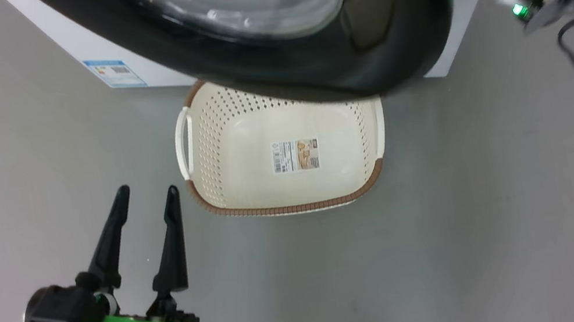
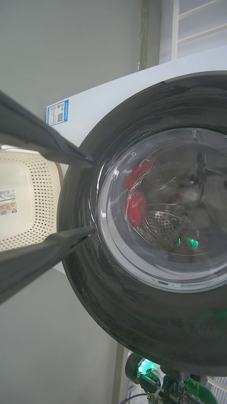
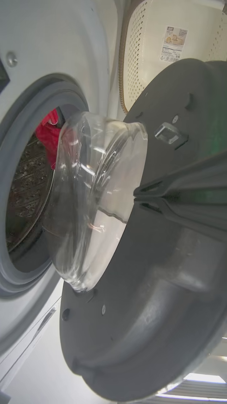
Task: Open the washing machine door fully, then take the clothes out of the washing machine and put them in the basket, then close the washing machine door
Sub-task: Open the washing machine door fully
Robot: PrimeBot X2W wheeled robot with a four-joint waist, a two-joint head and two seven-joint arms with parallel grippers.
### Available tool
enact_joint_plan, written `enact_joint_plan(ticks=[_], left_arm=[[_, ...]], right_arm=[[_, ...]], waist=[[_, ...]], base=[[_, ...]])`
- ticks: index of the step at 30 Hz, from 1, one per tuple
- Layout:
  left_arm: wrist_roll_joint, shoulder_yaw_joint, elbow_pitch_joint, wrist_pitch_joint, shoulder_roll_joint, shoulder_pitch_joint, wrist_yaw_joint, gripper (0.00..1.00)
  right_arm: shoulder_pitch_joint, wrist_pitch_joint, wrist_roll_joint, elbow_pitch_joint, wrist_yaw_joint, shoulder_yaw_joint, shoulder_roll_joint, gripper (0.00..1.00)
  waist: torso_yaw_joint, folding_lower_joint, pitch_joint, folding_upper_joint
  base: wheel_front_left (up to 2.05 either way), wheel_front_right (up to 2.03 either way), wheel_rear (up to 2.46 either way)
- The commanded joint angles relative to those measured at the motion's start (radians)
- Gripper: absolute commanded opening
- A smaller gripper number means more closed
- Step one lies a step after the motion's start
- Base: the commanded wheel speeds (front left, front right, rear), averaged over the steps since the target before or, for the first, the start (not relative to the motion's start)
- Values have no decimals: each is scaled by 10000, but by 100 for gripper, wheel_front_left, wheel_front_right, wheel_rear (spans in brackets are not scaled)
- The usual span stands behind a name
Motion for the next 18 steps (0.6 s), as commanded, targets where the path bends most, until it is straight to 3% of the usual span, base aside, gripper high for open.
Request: enact_joint_plan(ticks=[1, 18], left_arm=[[54, 405, -165, -93, 271, 184, -31, 100], [140, 449, -79, -93, 81, 1056, -31, 100]], right_arm=[[555, 191, -138, -603, 17, 219, 369, 0], [2915, 696, -203, -2648, 17, 605, 757, 0]], waist=[[-98, 0, -392, 0], [254, 0, -1393, 0]], base=[[0, 0, 0], [0, 0, 0]])
